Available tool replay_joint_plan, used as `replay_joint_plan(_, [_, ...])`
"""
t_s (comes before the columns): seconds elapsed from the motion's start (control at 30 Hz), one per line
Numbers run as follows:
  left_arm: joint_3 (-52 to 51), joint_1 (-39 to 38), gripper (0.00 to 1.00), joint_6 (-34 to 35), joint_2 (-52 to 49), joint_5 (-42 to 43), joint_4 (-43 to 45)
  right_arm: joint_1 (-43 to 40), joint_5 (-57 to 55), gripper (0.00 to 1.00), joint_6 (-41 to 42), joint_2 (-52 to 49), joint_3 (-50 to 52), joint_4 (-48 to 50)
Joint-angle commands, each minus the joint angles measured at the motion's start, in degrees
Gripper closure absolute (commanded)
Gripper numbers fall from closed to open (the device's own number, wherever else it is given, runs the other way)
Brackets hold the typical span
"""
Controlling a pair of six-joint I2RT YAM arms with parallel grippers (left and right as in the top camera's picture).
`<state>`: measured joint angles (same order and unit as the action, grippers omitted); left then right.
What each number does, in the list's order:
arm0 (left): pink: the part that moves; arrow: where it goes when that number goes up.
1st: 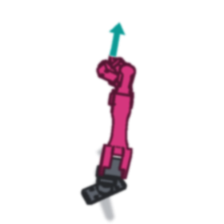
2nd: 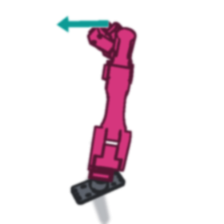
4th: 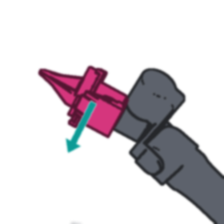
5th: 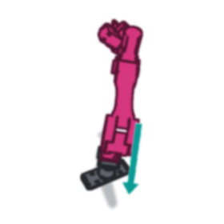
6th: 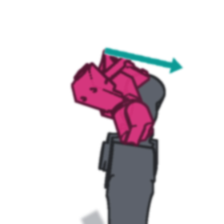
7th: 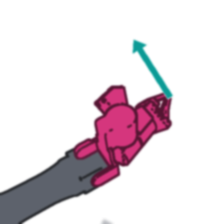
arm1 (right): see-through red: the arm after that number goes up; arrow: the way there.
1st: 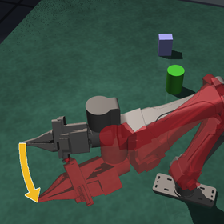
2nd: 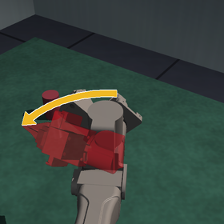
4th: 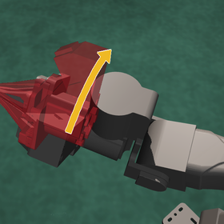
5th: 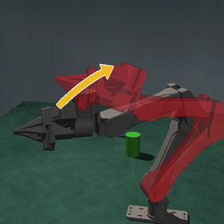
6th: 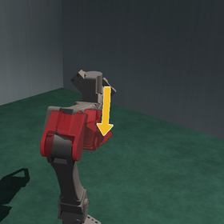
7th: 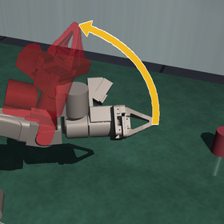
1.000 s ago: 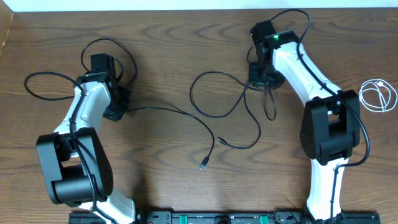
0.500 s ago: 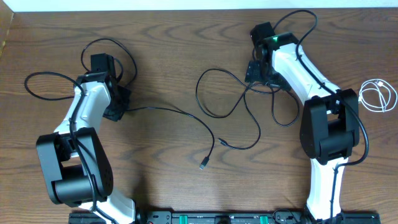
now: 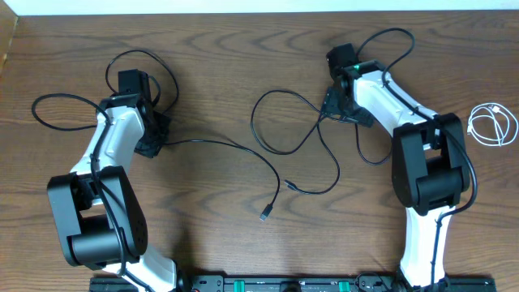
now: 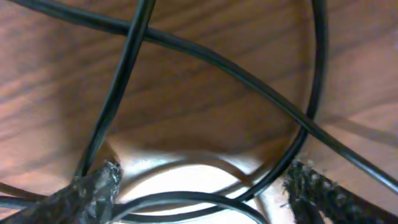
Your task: Untangle cables
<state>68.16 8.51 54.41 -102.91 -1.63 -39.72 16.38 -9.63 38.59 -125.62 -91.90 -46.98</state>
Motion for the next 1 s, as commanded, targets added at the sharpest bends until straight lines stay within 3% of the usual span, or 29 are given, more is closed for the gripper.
replay_joint_plan(0.0, [-0.5,0.0,0.87,0.8,-0.8,-0.3,-0.1,-0.3,3.2,0.24,0.6,-0.8,3.3,2.2])
replay_joint_plan(0.13, [-0.5,0.0,0.87,0.8,-0.8,-0.3,-0.1,-0.2,5.5,0.41,0.6,-0.8,4.1,3.5])
replay_joint_plan(0.33, [-0.5,0.0,0.87,0.8,-0.8,-0.3,-0.1,0.2,6.4,0.54,0.6,-0.8,4.2,3.5])
replay_joint_plan(0.4, [-0.5,0.0,0.87,0.8,-0.8,-0.3,-0.1,0.2,6.4,0.68,0.6,-0.8,4.2,3.5])
replay_joint_plan(0.5, [-0.5,0.0,0.86,0.8,-0.8,-0.3,-0.1,0.2,6.4,0.71,0.6,-0.8,4.2,3.5])
replay_joint_plan(0.57, [-0.5,0.0,0.86,0.8,-0.8,-0.3,-0.1,0.2,6.4,0.63,-0.3,-0.8,4.2,3.5])
replay_joint_plan(0.67, [-0.5,0.0,0.86,0.8,-0.8,-0.3,-0.1,0.1,7.3,0.34,-6.1,-0.4,3.7,2.8])
replay_joint_plan(0.73, [-0.5,0.0,0.86,0.8,-0.8,-0.3,-0.1,-0.1,7.9,0.27,-10.5,1.0,2.1,0.4])
replay_joint_plan(0.97, [-0.5,0.0,0.86,0.8,-0.8,-0.3,0.1,0.1,7.9,0.15,-25.2,6.7,-1.4,-2.1])
